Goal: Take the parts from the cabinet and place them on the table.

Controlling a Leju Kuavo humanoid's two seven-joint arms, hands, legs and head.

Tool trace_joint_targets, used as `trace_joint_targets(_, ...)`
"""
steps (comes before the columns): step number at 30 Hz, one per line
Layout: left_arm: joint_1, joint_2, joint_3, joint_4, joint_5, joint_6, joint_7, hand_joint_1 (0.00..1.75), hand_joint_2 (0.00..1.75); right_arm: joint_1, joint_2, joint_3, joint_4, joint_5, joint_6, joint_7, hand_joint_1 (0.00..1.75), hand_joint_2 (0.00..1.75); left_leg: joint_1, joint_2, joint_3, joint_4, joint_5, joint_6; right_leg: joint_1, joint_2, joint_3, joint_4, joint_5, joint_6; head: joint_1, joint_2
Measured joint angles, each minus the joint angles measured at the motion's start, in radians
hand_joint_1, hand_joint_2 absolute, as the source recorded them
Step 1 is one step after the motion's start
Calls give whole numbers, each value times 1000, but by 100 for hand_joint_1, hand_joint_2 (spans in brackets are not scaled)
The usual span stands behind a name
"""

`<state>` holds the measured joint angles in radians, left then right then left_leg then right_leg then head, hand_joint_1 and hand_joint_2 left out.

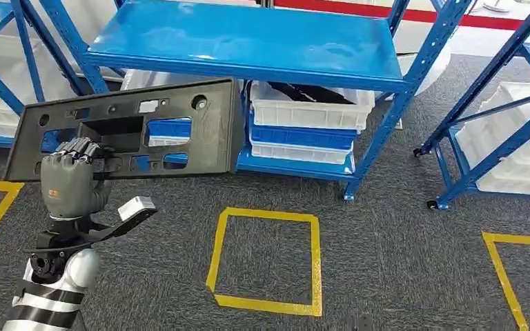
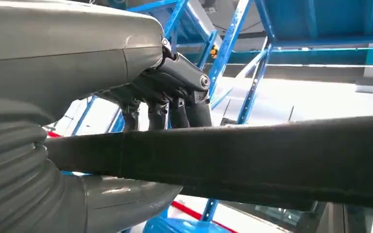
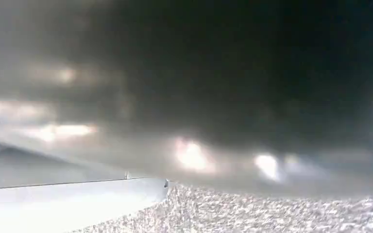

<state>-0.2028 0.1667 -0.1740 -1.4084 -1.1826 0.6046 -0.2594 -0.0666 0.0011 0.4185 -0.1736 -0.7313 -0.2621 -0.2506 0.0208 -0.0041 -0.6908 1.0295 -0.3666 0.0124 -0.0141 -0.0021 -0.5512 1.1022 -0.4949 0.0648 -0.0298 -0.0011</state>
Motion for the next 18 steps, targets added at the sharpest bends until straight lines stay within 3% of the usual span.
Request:
trace_joint_targets(1,1,-1,0,-2,0,0,0,175,175,-2,-2,-4,0,-3,2,-2,0,0,-5,0,-10,1,8,-8,5,1,74,-99,-33,-14,1,0)
trace_joint_targets(2,0,-1,0,-1,0,-1,0,175,175,-1,-5,-7,0,-5,2,-4,0,0,-4,2,-7,-5,22,-13,8,4,71,-105,-30,-21,-8,0)
trace_joint_targets(4,-3,-4,-1,-1,0,-3,0,175,175,3,-5,-10,0,-8,3,-7,0,0,0,1,-4,-20,46,-26,12,6,51,-107,-16,-24,-2,0)
trace_joint_targets(5,-3,-7,-1,-1,0,-3,0,175,175,5,-6,-13,0,-9,3,-8,0,0,-3,-2,-5,-30,59,-35,8,5,42,-115,-3,-37,-2,0)
trace_joint_targets(6,-3,-7,-2,2,0,-5,-1,175,175,3,-8,-14,1,-10,3,-10,0,0,2,-2,-16,-24,38,-37,-10,2,46,-120,11,-51,-3,0)
trace_joint_targets(7,-6,-7,-2,3,1,-6,-2,175,175,3,-10,-15,1,-11,3,-11,0,0,0,0,-28,11,-18,-37,-6,2,35,-120,22,-63,-7,0)
trace_joint_targets(8,-8,-9,-3,4,1,-9,-4,175,175,4,-11,-18,1,-11,3,-12,0,0,1,1,-41,75,-80,-39,-5,1,26,-119,31,-70,-12,0)
trace_joint_targets(9,-9,-11,-5,7,1,-10,-5,175,175,6,-12,-20,2,-11,3,-13,0,0,1,0,-57,152,-134,-41,-2,1,16,-119,41,-73,-11,0)
trace_joint_targets(10,-11,-14,-6,12,1,-11,-5,175,175,7,-13,-22,2,-13,3,-13,0,0,1,0,-74,233,-170,-44,1,0,4,-116,49,-74,-12,0)
trace_joint_targets(11,-12,-16,-8,17,2,-14,-6,175,175,7,-13,-22,2,-15,1,-14,0,0,1,1,-77,286,-177,-46,2,0,-9,-114,57,-73,-11,0)
trace_joint_targets(12,-12,-19,-10,21,2,-15,-6,175,175,8,-14,-24,2,-16,1,-14,0,0,2,1,-56,286,-162,-47,3,0,-21,-111,64,-71,-11,0)
trace_joint_targets(13,-13,-23,-12,24,2,-15,-7,175,175,9,-14,-25,2,-18,1,-14,0,0,2,1,-19,247,-137,-47,2,0,-30,-109,69,-69,-12,0)
trace_joint_targets(15,-20,-28,-16,27,5,-11,-14,175,175,9,-14,-29,2,-18,0,-13,0,0,5,1,104,82,-92,-45,1,1,-46,-96,76,-62,-12,0)
trace_joint_targets(16,-28,-32,-17,29,7,-11,-16,175,175,9,-16,-30,2,-18,-2,-13,0,0,2,-1,140,24,-130,-42,4,1,-60,-93,79,-56,-11,0)
trace_joint_targets(18,-29,-39,-19,32,10,-7,-20,175,175,9,-16,-31,2,-18,-9,-11,0,0,-8,-5,137,5,-122,-31,8,-1,-67,-87,93,-37,-10,0)
